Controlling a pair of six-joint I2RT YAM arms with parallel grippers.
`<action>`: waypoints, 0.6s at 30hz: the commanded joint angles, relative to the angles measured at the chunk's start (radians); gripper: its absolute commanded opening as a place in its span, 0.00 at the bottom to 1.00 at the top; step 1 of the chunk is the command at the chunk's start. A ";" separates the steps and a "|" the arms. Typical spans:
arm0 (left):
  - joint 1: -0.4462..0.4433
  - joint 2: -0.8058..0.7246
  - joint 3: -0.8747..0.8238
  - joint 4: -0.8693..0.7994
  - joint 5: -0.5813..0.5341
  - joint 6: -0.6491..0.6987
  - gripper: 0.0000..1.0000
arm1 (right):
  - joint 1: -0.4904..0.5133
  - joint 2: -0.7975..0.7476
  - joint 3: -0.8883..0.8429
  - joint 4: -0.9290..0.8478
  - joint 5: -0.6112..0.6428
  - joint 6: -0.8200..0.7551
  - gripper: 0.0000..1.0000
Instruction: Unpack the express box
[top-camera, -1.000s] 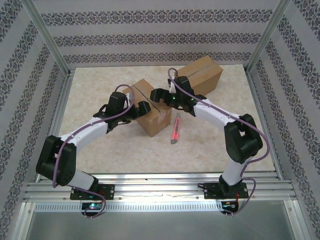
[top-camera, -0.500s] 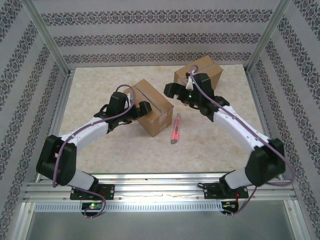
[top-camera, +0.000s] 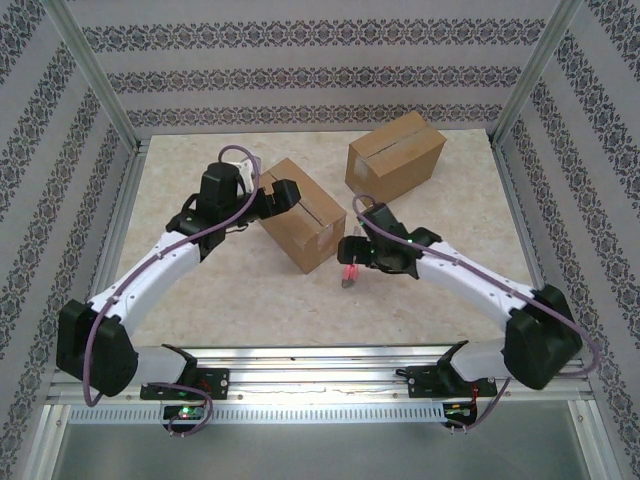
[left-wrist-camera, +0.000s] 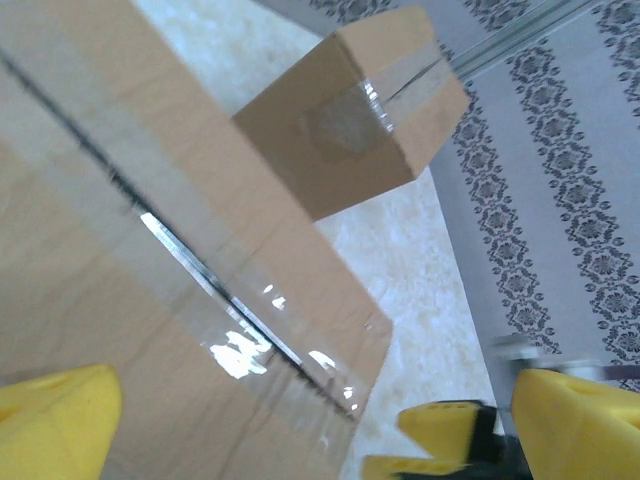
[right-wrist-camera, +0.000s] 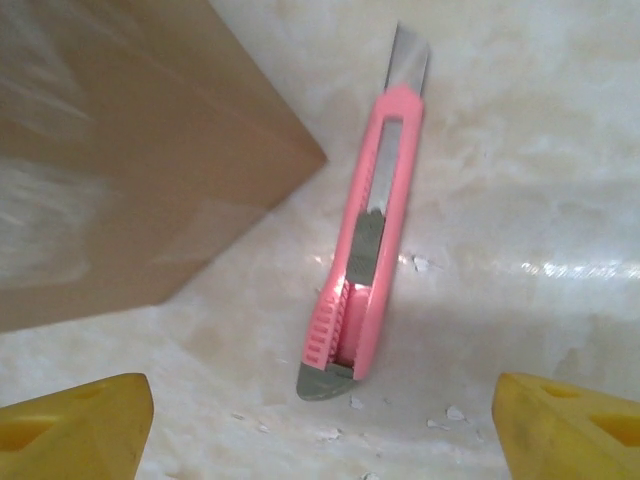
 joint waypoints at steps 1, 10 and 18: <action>-0.009 -0.056 0.042 -0.117 -0.049 0.083 1.00 | 0.041 0.096 0.022 -0.016 0.050 0.046 0.86; -0.006 -0.169 0.065 -0.281 -0.106 0.162 1.00 | 0.069 0.305 0.045 0.052 0.065 0.126 0.79; -0.006 -0.214 0.089 -0.341 -0.131 0.211 1.00 | 0.069 0.387 0.065 0.064 0.074 0.166 0.67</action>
